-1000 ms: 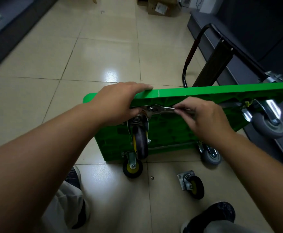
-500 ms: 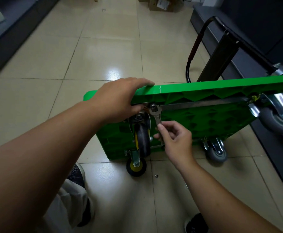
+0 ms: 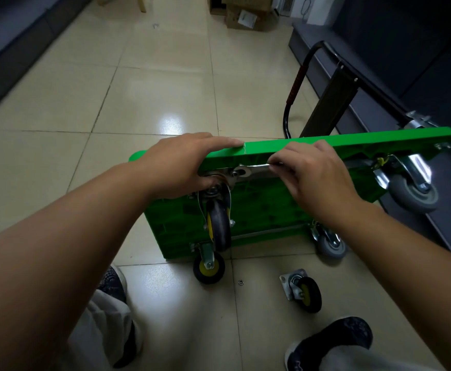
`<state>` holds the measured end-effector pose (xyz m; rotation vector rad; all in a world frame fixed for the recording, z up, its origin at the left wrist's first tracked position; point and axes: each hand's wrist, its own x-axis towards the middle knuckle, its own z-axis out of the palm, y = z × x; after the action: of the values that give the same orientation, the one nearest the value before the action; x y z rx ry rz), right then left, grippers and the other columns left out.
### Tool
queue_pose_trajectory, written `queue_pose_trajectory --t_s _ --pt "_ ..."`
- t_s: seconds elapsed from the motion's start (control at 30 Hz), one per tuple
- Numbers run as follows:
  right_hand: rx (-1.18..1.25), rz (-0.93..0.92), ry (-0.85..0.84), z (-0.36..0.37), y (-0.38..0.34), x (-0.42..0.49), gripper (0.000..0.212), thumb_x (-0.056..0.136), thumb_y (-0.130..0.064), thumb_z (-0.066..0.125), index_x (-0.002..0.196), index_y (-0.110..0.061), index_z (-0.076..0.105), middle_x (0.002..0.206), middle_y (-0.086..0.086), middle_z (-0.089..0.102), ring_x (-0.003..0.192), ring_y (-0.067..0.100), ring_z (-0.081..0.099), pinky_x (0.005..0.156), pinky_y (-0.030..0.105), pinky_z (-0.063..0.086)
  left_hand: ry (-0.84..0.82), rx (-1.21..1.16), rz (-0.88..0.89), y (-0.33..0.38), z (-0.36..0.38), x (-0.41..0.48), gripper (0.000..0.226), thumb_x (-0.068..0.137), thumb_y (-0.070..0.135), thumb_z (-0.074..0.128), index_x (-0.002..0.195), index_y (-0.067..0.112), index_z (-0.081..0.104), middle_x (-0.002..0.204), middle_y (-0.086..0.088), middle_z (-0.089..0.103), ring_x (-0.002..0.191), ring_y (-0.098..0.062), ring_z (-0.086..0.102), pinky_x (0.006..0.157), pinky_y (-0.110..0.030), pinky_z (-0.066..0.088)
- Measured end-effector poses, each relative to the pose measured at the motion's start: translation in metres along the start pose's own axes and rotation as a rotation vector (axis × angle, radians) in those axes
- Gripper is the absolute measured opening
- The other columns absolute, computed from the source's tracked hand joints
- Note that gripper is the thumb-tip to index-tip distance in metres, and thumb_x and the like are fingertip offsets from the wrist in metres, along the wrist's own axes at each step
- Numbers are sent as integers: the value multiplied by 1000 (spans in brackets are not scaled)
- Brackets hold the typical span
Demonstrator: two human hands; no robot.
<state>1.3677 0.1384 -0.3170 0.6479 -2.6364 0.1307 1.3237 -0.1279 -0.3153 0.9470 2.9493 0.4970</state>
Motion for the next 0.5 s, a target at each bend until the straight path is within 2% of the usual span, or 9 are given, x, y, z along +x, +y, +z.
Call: queue_pose_trajectory --t_s 0.13,0.23,0.4,0.5 --pt "-56 -65 22 3 -5 9 16 98 -24 60 91 -15 72 87 2 68 76 27 59 75 39 36 9 4 1 -2 2 1 79 89 42 72 151 58 25 133 12 56 112 -17 54 76 -32 38" --pt "-114 -17 21 9 -10 6 15 99 -25 61 90 -16 70 84 2 66 74 27 58 74 39 35 15 5 -7 0 2 0 78 89 41 71 151 57 27 133 12 55 114 -17 54 76 -31 36" --pt "29 194 7 27 -19 -10 11 95 -26 67 93 -15 71 84 0 67 67 18 53 68 30 34 34 8 -7 2 1 1 77 89 39 71 151 56 28 134 11 55 116 -17 53 76 -30 33" --pt "269 436 -27 49 -30 -24 13 97 -30 65 98 -19 72 86 -5 66 70 15 55 60 24 34 45 18 -15 4 2 0 78 89 38 71 152 55 28 133 10 56 115 -17 53 76 -30 33"
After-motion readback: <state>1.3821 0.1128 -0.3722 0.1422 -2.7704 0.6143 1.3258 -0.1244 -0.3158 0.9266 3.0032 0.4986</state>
